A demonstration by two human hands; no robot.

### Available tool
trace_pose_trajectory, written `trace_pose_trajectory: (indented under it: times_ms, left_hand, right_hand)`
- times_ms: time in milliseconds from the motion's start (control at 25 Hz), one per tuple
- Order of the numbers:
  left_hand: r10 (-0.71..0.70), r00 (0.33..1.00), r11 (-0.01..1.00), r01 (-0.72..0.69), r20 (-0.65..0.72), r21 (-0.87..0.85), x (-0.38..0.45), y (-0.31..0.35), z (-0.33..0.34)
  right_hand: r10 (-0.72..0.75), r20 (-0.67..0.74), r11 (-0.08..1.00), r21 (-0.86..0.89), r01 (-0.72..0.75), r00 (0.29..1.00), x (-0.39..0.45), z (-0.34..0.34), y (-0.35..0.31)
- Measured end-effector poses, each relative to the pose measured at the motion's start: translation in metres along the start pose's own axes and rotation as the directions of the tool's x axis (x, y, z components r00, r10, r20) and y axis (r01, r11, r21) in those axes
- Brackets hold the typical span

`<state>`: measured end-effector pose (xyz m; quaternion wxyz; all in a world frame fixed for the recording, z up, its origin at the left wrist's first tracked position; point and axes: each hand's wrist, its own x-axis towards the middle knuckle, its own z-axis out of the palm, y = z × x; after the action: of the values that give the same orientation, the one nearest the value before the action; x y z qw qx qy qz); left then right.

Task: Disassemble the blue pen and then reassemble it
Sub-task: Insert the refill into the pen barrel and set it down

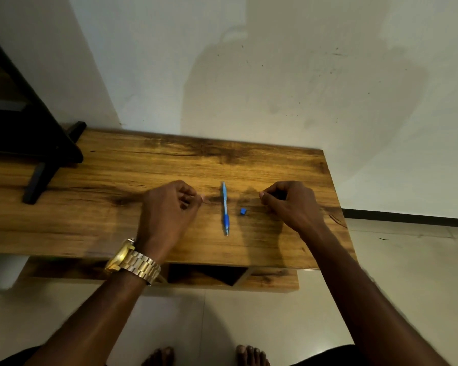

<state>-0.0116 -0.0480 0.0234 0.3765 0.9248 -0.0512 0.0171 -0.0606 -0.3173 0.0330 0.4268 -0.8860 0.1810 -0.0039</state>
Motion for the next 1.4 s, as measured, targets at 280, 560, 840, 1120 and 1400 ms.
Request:
trace_pose_trajectory:
  times_ms: [280, 560, 840, 1120, 1400]
  left_hand:
    - [-0.123, 0.992, 0.98, 0.115, 0.038, 0.165, 0.006, -0.039, -0.029]
    - [-0.138, 0.987, 0.95, 0.109, 0.08, 0.292, 0.005, -0.032, -0.018]
    - [-0.105, 0.993, 0.931, 0.08, 0.052, 0.356, 0.002, -0.029, -0.018]
    - [-0.08, 0.996, 0.98, 0.07, 0.044, 0.188, 0.003, -0.035, -0.015]
    - [-0.071, 0.973, 0.865, 0.17, 0.221, -0.472, 0.009, -0.024, -0.009]
  right_hand:
    - [-0.091, 0.107, 0.964, -0.24, 0.115, 0.99, 0.0, 0.019, -0.01]
    - [-0.089, 0.108, 0.953, -0.279, 0.116, 0.99, 0.002, 0.032, -0.011]
    - [-0.129, 0.133, 0.928, -0.333, 0.167, 0.983, -0.001, 0.039, -0.016]
    - [-0.122, 0.198, 0.898, -0.396, 0.194, 0.972, -0.002, 0.04, -0.017]
    - [0.037, -0.031, 0.863, 0.505, -0.017, 0.999, 0.003, 0.016, -0.012]
